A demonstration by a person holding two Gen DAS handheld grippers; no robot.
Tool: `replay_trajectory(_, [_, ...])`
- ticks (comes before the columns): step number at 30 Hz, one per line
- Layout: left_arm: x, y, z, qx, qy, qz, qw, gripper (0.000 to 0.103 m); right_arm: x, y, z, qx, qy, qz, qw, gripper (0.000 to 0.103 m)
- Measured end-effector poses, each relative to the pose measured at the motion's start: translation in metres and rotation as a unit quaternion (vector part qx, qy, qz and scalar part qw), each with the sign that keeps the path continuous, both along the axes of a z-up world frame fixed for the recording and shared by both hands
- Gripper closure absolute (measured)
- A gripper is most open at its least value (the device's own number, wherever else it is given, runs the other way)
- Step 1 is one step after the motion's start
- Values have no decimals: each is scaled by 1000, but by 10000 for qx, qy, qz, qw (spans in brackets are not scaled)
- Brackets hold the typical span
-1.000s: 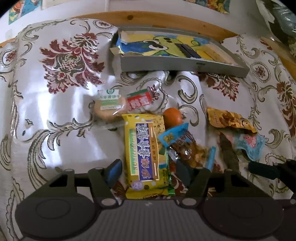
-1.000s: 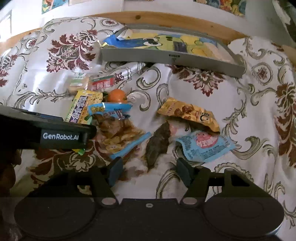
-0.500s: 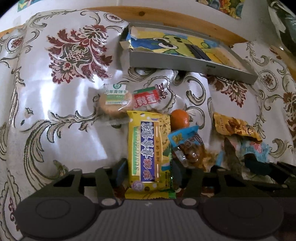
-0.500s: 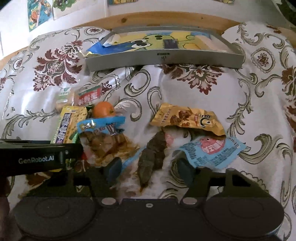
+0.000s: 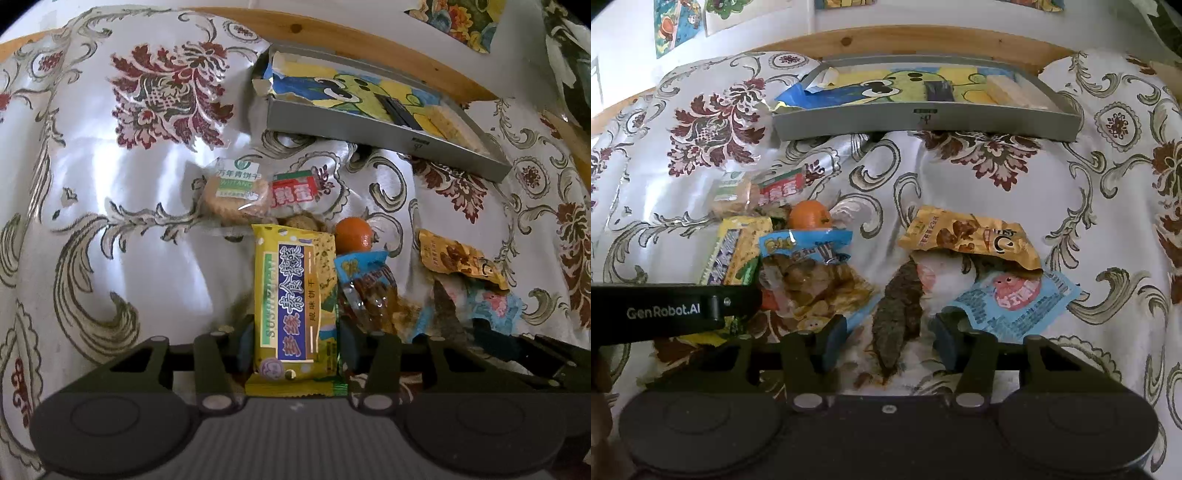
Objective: Organize snacks
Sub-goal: 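Close right gripper on the dried-fish packet while left gripper closes on the yellow packet, then lift the dried-fish packet with right tool toward the tray while left tool lifts the yellow packet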
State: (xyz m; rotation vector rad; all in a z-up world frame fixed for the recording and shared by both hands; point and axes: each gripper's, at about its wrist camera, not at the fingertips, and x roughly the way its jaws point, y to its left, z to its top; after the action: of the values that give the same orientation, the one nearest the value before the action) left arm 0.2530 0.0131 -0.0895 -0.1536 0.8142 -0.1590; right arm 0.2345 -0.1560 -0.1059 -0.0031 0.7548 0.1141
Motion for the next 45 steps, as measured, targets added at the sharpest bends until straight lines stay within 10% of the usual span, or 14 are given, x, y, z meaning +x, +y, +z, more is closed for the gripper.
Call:
replay_trajectory(26, [-40,3,8,-255,143,236,9993,53,-8,-4,0,244,117,184,9995,54])
replay_trajectory(45, [-82,2,27,-244,-61,512,9984,53,-57,8,35,-466,-699,633,9945,55])
